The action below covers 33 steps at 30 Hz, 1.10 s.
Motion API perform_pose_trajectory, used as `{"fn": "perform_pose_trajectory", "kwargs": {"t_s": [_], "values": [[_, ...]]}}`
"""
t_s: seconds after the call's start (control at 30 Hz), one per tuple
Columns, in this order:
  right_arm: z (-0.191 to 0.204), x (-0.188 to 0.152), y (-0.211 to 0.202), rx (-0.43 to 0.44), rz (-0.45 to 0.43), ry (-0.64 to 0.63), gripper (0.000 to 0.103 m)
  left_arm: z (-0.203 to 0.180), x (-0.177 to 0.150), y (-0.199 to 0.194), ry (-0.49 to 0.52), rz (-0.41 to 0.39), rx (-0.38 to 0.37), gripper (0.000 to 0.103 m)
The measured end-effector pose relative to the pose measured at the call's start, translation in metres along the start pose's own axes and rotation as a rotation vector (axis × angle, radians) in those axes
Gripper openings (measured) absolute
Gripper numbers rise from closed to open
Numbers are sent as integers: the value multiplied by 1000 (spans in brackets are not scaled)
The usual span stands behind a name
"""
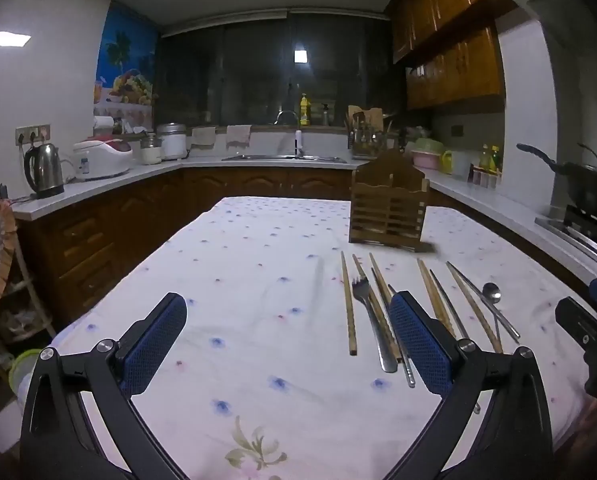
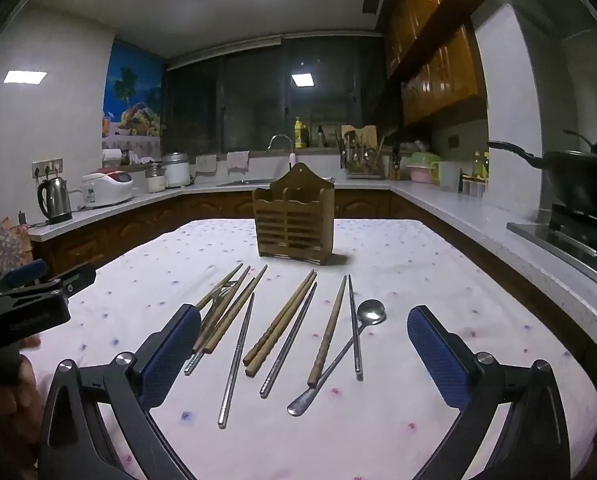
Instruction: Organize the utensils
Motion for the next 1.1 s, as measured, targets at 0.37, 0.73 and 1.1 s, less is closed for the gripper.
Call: {"fn": "perform_pose_trajectory", "kwargs": {"t_s": [0.37, 0.73, 1.1], "values": [[-5, -4, -6, -14, 9, 8, 103, -4, -6, -9, 2, 13, -39, 103], [-7, -2, -3, -3, 24, 41, 103, -8, 0, -5, 29, 18, -43, 103], [-4, -2, -1, 4, 26, 42, 103, -9, 1, -8, 33, 14, -42, 103]]}}
Point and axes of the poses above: each gripper's, at about its wrist camera, not at the fingertips, and y roughly the way its jaws point, z to its left, x to its top, the point moved 1 cm from there along y, roughly the way its jaws point, and after that the axes turned 15 degrees about z, right-handed, at the moved point
